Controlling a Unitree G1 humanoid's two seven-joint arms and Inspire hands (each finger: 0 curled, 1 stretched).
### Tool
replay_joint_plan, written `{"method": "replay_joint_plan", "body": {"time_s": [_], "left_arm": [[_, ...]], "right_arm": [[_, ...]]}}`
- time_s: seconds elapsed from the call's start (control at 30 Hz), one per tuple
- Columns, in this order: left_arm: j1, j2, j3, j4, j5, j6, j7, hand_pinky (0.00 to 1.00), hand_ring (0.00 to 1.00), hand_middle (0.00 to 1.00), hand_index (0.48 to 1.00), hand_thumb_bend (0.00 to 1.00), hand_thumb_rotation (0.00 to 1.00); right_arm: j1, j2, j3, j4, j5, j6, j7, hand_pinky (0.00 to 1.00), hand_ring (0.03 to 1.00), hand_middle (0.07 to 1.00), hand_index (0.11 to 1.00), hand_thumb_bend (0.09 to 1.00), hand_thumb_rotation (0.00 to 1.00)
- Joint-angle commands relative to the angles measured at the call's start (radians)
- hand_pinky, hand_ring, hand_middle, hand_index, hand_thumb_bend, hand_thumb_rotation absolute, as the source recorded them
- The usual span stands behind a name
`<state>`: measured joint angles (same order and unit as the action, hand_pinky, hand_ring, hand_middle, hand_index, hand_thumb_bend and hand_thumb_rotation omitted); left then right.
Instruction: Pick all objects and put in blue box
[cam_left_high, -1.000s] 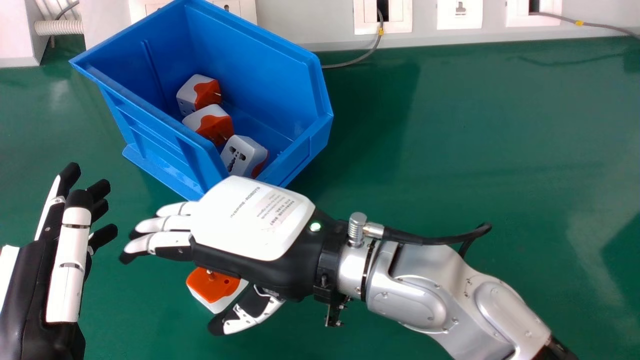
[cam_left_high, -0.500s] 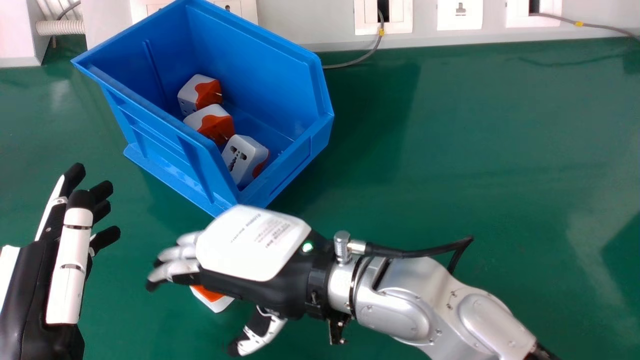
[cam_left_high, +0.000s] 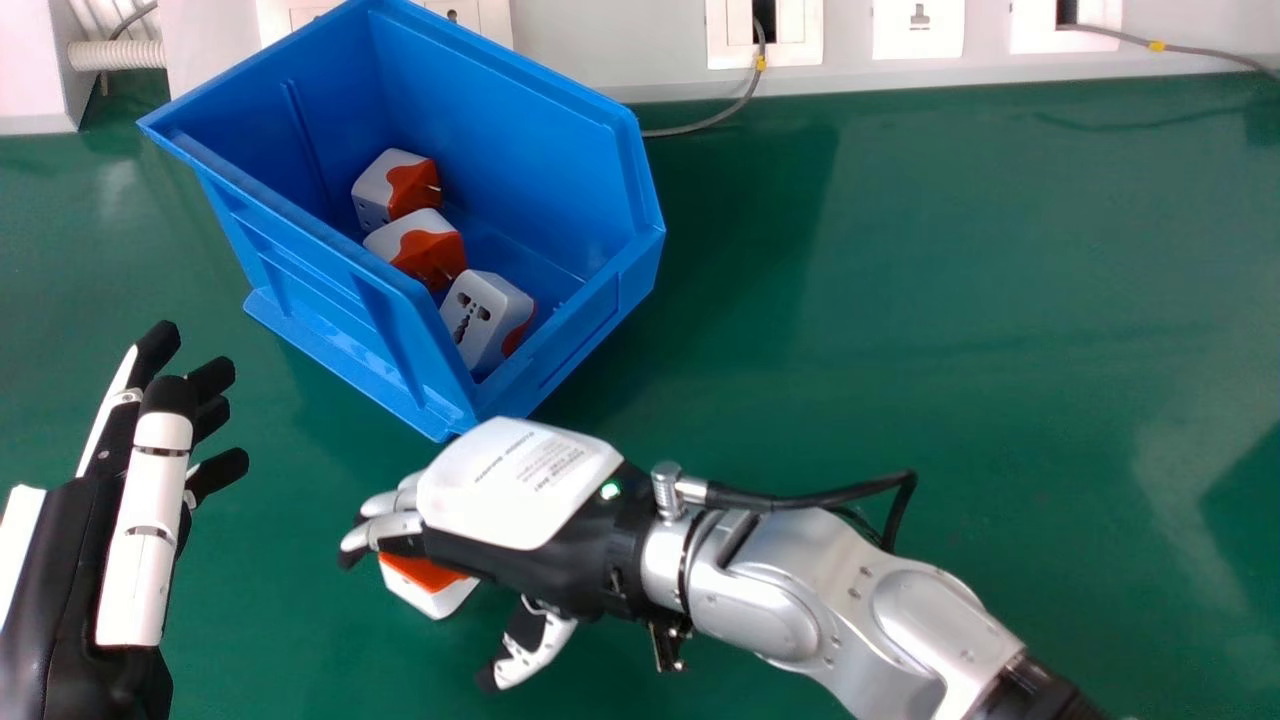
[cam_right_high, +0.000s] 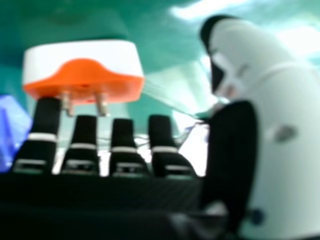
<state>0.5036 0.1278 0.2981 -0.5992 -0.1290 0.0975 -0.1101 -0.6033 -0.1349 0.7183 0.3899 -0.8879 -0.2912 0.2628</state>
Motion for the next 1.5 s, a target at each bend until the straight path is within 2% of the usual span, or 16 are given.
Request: {"method": "replay_joint_plan", "body": {"time_s": [0.0,0.13,0.33,0.47,0.63,0.83,0.97,1.23,1.47], "left_arm": [[0.001,-0.001,0.0,-0.011,-0.004,-0.015,-0.003,0.84,0.91,0.9,0.954,0.45,1.0],[0.004,-0.004,-0.005,-0.014,-0.004,-0.017,-0.003,0.85,0.91,0.9,0.953,0.46,1.0],[0.0,-0.002,-0.005,-0.011,-0.009,-0.022,-0.007,0.85,0.92,0.91,0.951,0.46,1.0],[-0.003,-0.002,-0.009,-0.009,-0.003,-0.024,-0.005,0.86,0.92,0.91,0.952,0.46,1.0],[0.0,-0.003,-0.009,-0.011,-0.004,-0.024,-0.006,0.86,0.92,0.91,0.955,0.46,1.0],[0.0,0.0,-0.011,-0.014,0.002,-0.021,-0.005,0.86,0.92,0.91,0.956,0.46,1.0],[-0.003,0.002,-0.01,-0.014,0.003,-0.017,-0.003,0.86,0.92,0.91,0.956,0.46,1.0],[-0.002,0.003,-0.007,-0.014,0.001,-0.017,-0.004,0.86,0.92,0.91,0.956,0.45,1.0],[-0.001,0.002,-0.013,-0.024,0.006,-0.012,0.0,0.86,0.92,0.91,0.955,0.44,1.0]], "right_arm": [[-0.03,0.02,0.003,0.009,-0.007,0.014,-0.019,0.73,0.856,0.864,0.805,0.377,0.0],[-0.041,0.028,0.004,0.025,-0.017,0.027,-0.035,0.74,0.855,0.862,0.802,0.363,0.0],[-0.05,0.039,0.006,0.052,-0.015,0.026,-0.06,0.75,0.861,0.864,0.81,0.329,0.0],[-0.062,0.046,0.011,0.087,-0.019,0.021,-0.085,0.75,0.866,0.866,0.815,0.319,0.0],[-0.074,0.041,0.021,0.115,-0.031,0.007,-0.119,0.75,0.863,0.861,0.812,0.331,0.0],[-0.071,0.04,0.023,0.122,-0.017,0.006,-0.112,0.74,0.853,0.853,0.803,0.347,0.0],[-0.068,0.043,0.023,0.122,-0.004,0.013,-0.09,0.74,0.851,0.852,0.802,0.338,0.0],[-0.051,0.034,0.069,0.112,-0.044,0.01,-0.089,0.71,0.839,0.839,0.783,0.326,0.0],[-0.068,0.015,0.1,0.125,-0.065,-0.023,-0.096,0.65,0.773,0.778,0.698,0.441,0.0]]}}
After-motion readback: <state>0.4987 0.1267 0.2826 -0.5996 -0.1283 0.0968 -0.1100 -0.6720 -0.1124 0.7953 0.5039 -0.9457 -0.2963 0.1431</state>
